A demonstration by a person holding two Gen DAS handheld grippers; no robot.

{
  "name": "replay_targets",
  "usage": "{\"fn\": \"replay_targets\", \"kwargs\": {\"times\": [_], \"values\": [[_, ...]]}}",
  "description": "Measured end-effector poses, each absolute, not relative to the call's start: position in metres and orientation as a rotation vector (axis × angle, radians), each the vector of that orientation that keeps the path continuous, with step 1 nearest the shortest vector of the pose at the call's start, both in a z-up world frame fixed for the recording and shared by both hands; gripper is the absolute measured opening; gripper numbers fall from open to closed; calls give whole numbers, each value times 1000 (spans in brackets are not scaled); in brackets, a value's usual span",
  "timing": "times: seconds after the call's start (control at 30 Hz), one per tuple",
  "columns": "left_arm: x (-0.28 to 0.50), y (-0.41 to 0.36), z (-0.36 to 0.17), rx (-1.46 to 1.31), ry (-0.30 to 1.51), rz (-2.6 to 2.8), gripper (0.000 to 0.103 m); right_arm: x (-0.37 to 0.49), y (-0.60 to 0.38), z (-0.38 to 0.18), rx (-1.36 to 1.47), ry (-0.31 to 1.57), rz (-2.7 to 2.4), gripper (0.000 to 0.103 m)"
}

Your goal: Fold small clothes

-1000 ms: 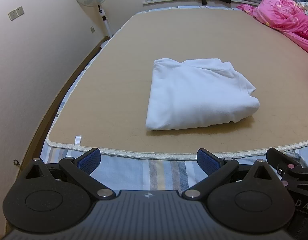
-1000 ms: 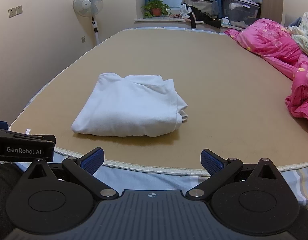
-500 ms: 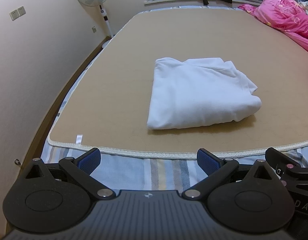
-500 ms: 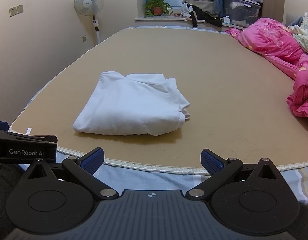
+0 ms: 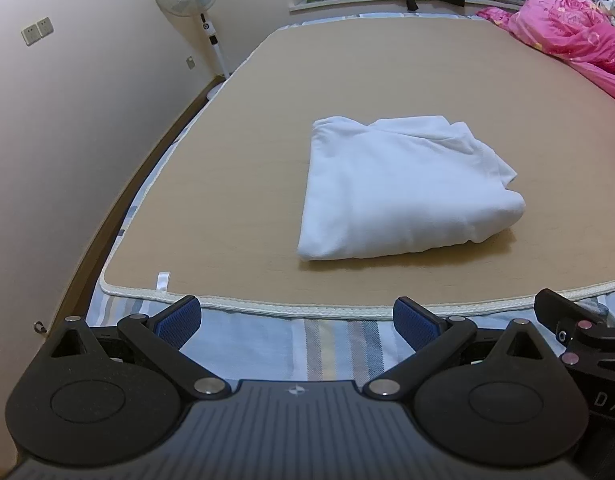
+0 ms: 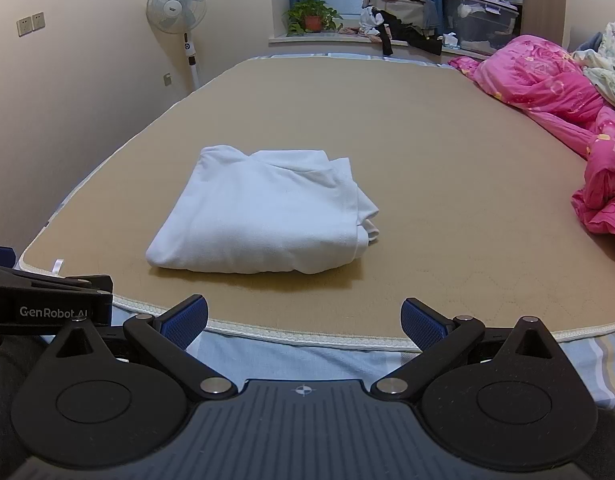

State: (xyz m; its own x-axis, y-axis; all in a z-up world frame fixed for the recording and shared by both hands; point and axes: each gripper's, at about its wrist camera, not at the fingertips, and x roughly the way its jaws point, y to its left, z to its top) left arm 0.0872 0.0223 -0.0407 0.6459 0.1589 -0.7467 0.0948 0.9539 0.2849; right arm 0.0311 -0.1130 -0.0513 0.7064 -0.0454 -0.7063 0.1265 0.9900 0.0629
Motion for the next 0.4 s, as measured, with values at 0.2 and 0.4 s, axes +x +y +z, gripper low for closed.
{"fn": "replay_targets", "kwargs": {"times": [0.2,0.4], "values": [[85,22,-39,322,848,47,102,31,-112,-50,115,780,-99,102],[85,25,-38,306,853,42,102,32,-111,-50,116,778,-96,102]]}}
